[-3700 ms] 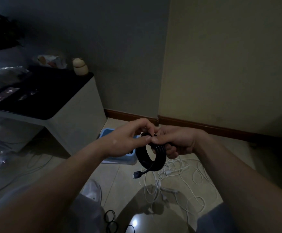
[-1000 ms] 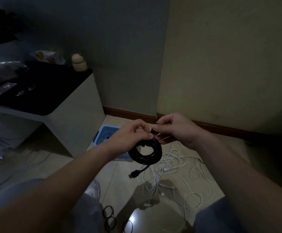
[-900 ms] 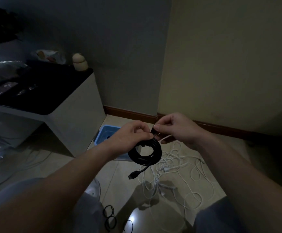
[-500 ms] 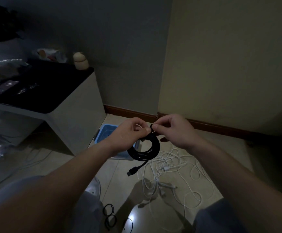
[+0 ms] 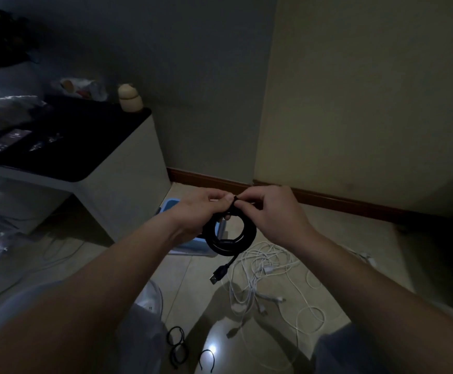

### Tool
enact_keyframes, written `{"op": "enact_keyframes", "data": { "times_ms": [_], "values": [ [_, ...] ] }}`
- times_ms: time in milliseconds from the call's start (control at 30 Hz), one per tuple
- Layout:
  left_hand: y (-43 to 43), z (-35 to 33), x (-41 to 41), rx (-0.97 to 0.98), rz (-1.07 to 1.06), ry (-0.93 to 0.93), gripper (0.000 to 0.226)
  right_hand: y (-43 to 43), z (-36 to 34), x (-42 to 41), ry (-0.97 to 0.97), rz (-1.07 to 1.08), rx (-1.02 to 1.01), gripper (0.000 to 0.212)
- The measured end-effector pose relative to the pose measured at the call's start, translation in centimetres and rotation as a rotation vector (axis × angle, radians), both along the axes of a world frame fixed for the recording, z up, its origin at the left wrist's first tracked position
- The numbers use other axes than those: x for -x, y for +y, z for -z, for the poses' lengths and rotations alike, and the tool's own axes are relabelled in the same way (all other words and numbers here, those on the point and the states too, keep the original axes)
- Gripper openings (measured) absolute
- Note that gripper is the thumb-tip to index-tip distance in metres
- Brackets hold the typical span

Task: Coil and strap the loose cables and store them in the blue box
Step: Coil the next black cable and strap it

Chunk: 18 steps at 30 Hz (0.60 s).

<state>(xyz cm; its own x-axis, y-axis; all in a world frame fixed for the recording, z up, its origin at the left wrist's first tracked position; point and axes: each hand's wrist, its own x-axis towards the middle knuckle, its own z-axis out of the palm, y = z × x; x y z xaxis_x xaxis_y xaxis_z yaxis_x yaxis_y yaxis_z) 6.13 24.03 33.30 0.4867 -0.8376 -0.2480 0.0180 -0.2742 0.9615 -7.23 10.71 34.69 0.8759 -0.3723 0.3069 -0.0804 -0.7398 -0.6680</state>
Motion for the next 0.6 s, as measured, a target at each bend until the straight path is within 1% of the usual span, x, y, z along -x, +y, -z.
{"op": "enact_keyframes", "data": {
  "times_ms": [133, 233, 333, 500, 600],
  "values": [
    [0.1, 0.0, -0.2, -0.009, 0.017, 0.104, 0.03, 0.1, -0.3, 0.1, -0.017, -0.077, 0.064, 0.012],
    [0.1, 0.1, -0.2, -0.014, 0.018, 0.138, 0.04, 0.2, -0.6, 0.2, 0.001, -0.129, 0.136, 0.018],
    [0.1, 0.2, -0.5, -0.009, 0.024, 0.153, 0.044, 0.3, -0.8, 0.3, 0.022, -0.167, 0.168, 0.023],
    [0.1, 0.2, -1.0, -0.01, 0.054, 0.149, 0.042, 0.4, -0.9, 0.3, -0.022, -0.2, 0.156, 0.023],
    [-0.1, 0.1, -1.2, -0.01, 0.034, 0.136, 0.041, 0.3, -0.7, 0.4, -0.05, -0.21, 0.096, 0.024]
  ]
}}
